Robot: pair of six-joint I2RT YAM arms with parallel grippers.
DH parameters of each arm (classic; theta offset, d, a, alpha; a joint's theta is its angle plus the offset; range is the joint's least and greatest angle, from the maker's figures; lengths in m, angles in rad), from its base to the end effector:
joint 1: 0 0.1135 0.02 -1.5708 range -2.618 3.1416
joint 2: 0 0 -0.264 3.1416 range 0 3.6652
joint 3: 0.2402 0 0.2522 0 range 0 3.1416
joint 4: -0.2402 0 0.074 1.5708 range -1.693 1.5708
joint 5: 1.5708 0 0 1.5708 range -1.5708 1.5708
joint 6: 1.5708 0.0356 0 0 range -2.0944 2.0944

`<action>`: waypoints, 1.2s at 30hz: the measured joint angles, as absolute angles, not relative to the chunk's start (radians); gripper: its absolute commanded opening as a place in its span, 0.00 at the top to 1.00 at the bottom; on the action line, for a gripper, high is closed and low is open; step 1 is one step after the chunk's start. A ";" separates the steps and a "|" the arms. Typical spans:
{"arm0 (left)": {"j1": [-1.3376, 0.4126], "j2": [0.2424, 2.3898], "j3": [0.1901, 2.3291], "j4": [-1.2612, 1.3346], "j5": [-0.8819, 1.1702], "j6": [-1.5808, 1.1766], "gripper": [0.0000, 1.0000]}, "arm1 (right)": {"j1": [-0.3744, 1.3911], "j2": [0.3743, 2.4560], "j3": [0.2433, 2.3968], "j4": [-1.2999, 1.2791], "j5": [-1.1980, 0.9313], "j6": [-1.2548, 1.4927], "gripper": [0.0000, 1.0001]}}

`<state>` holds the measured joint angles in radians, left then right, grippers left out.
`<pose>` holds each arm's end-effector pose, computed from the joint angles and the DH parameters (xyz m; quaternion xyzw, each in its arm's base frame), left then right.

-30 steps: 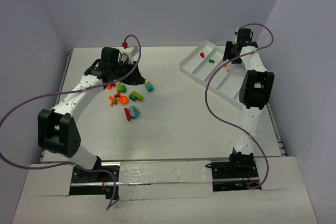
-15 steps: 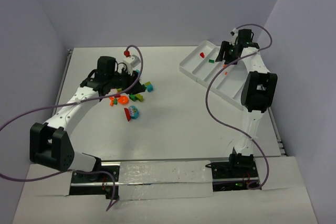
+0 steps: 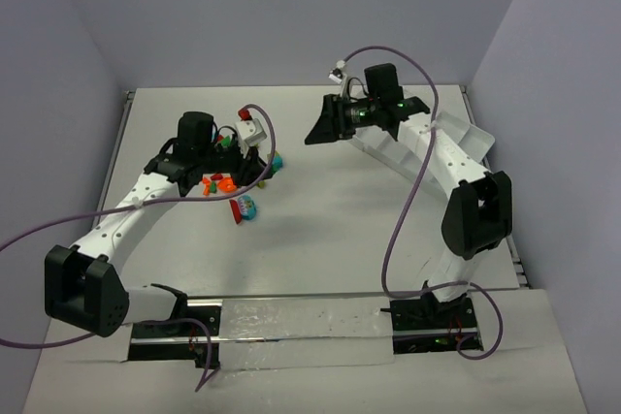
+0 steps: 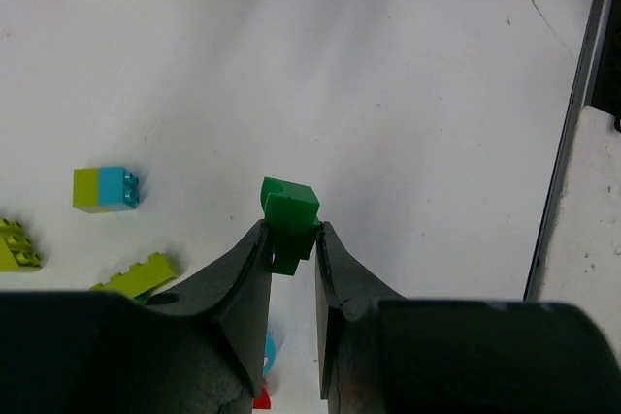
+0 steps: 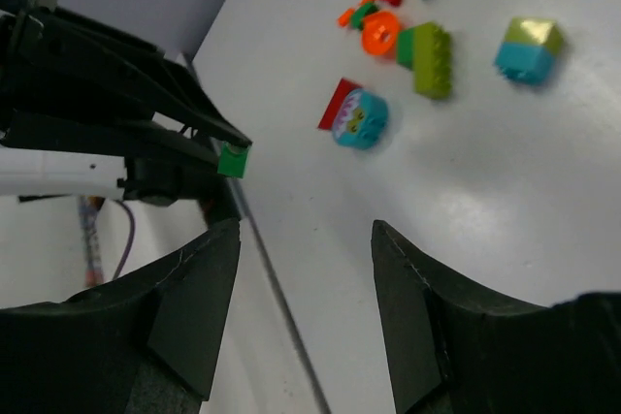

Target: Sort the legos into containers by color

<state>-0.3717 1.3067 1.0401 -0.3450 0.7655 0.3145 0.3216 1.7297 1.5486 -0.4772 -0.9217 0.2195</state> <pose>0.2564 -0.1264 0.3045 0.4391 0.7170 -0.3434 0.4184 0.3602 0.1499 0.3306 -0.2367 0.7930 0.4902 0.2736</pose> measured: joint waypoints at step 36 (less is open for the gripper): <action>-0.428 1.247 1.031 -0.358 0.631 0.331 1.00 | 0.574 1.888 1.633 -0.448 -0.932 0.379 0.55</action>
